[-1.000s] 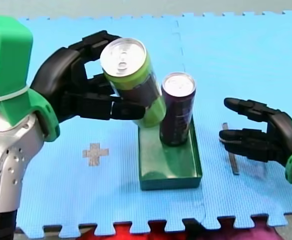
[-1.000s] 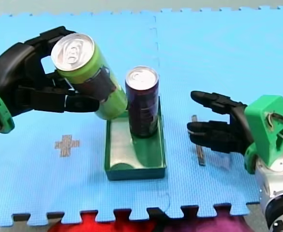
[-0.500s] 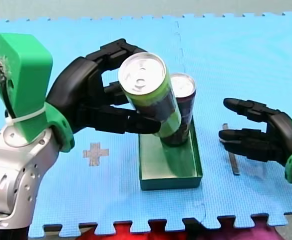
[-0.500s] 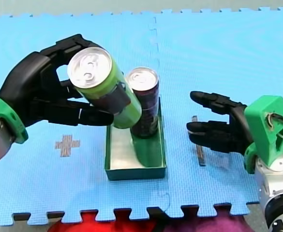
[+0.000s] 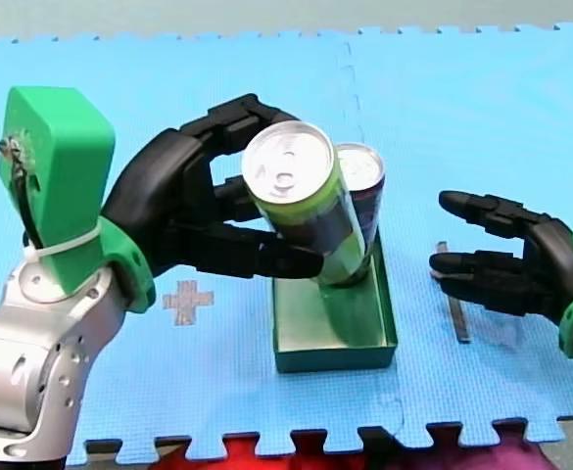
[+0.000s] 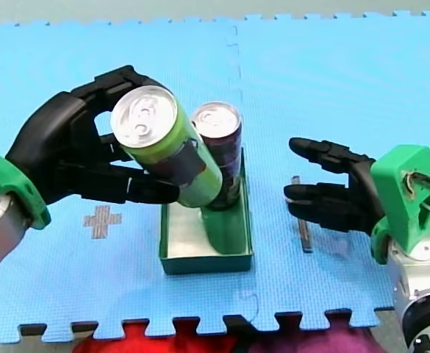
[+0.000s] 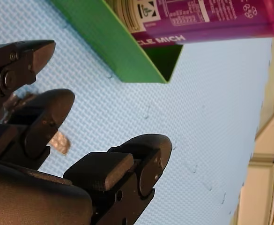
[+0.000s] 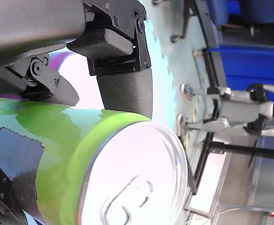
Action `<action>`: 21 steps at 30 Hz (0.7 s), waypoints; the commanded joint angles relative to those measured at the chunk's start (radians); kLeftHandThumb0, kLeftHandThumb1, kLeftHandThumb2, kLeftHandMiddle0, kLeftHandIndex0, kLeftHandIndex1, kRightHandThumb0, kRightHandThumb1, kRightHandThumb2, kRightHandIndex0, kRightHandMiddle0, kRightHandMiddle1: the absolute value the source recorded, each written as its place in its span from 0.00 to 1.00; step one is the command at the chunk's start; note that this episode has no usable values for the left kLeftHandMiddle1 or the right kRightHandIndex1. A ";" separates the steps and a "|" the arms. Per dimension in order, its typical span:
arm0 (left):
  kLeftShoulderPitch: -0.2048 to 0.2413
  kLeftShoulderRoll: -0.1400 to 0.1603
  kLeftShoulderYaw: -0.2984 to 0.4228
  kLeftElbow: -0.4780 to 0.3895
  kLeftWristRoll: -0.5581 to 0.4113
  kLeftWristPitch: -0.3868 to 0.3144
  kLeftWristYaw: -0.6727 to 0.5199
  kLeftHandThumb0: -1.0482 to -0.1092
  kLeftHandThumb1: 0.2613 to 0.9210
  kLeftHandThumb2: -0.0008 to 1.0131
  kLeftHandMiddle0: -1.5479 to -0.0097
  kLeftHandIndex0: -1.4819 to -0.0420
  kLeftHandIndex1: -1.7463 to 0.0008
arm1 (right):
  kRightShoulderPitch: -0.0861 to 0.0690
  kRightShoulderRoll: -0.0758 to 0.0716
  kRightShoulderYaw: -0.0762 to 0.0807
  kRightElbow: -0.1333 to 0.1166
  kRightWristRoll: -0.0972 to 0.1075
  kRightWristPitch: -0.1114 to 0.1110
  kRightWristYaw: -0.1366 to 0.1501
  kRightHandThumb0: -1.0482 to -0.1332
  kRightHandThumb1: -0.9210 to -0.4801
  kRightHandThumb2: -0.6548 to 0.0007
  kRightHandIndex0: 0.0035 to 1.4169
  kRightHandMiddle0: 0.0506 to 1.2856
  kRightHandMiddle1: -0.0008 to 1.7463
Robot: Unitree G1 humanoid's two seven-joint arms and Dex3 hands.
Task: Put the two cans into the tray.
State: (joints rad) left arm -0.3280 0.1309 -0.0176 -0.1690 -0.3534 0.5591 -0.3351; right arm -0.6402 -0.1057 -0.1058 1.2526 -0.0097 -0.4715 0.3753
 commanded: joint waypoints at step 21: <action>-0.008 0.010 0.000 0.059 0.026 0.027 0.001 0.80 0.77 0.04 0.37 0.65 0.00 | 0.000 -0.005 0.003 -0.008 -0.001 -0.017 -0.011 0.36 0.33 1.00 0.67 0.47 0.00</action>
State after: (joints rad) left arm -0.3281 0.1360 -0.0234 -0.1109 -0.3244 0.5862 -0.3318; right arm -0.6397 -0.1067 -0.1024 1.2473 -0.0119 -0.4831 0.3675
